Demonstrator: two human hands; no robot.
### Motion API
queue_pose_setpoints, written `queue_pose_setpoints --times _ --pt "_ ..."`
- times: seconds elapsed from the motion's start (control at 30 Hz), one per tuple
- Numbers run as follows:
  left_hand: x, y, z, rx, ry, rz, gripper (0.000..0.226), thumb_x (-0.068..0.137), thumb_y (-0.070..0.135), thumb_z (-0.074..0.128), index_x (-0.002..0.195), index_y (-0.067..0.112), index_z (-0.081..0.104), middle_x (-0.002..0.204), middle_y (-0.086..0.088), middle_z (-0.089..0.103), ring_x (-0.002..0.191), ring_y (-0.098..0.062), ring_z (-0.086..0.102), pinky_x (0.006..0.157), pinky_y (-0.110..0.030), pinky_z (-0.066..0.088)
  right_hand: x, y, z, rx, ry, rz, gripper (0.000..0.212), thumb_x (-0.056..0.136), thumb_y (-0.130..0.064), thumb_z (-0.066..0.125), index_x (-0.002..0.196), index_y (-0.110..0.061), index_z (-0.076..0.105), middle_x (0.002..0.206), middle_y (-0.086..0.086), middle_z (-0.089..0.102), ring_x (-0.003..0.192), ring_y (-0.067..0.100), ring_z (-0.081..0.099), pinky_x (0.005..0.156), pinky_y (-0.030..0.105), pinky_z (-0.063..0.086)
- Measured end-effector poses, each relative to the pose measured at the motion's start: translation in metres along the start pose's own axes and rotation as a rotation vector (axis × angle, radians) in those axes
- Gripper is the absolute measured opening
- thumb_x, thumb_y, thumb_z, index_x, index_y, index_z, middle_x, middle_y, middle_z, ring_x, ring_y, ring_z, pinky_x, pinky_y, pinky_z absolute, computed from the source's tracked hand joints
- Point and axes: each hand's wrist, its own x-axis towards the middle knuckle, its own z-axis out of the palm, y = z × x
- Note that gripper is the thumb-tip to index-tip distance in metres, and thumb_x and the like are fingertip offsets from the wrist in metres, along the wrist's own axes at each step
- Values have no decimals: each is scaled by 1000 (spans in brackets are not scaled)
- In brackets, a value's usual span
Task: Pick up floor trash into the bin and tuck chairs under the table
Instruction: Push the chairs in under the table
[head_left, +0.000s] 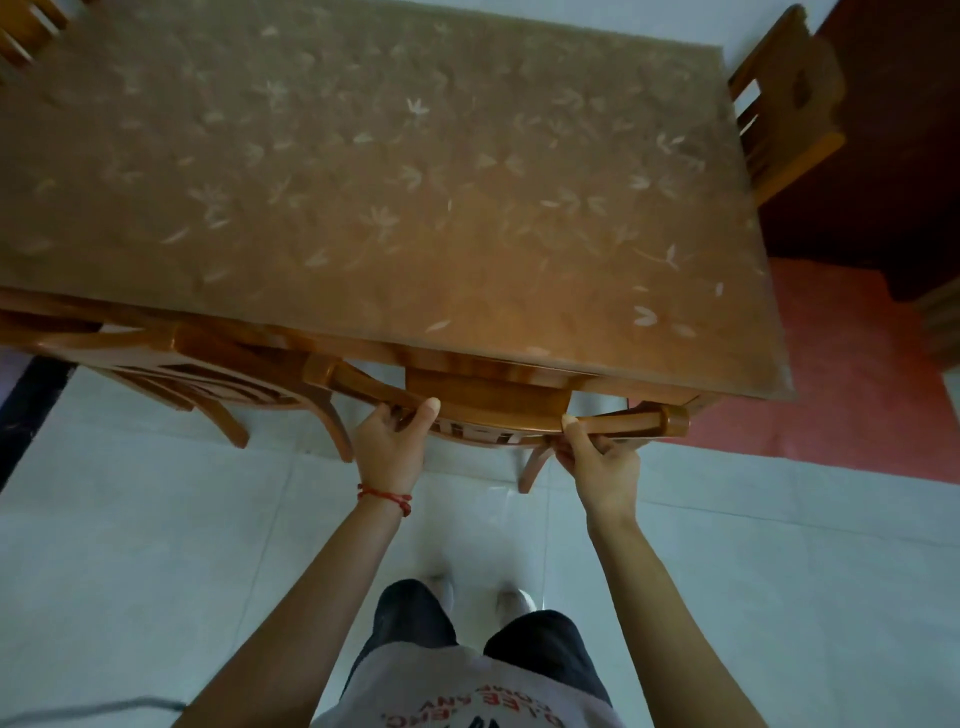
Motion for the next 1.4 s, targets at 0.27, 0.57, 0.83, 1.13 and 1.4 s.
queue_pose_setpoints --times 0.27,0.57,0.83,1.13,1.4 --pt "19 8 2 14 -35 6 21 76 29 70 75 9 63 72 1 65 72 -5 59 65 -20 41 14 -8 13 -17 44 -11 27 82 -29 65 57 -20 61 62 -2 69 69 21 70 77 45 57" --pt "19 7 3 -17 -26 -16 15 76 27 71 79 13 65 76 5 66 76 0 59 68 -15 41 18 -1 15 -22 54 -3 27 82 -33 63 59 -20 64 61 -7 70 68 14 70 72 33 57" --pt "17 9 3 16 -39 -9 17 78 29 69 80 14 63 80 3 66 76 -3 59 66 -14 40 16 -1 15 -25 46 -31 23 84 -33 62 65 -20 64 68 -5 70 68 9 69 71 27 56" --pt "15 14 0 91 -59 -1 30 79 34 66 78 5 61 76 -4 63 76 -18 58 75 -29 44 13 -2 15 -115 8 -48 31 87 -39 55 65 -19 62 71 3 69 76 19 67 80 35 55" --pt "14 8 -18 141 -181 21 38 84 33 60 108 3 61 107 -12 66 102 -24 59 84 -30 43 -2 0 7 -358 -8 -173 39 91 -43 43 77 -14 64 74 3 65 70 14 61 60 23 43"
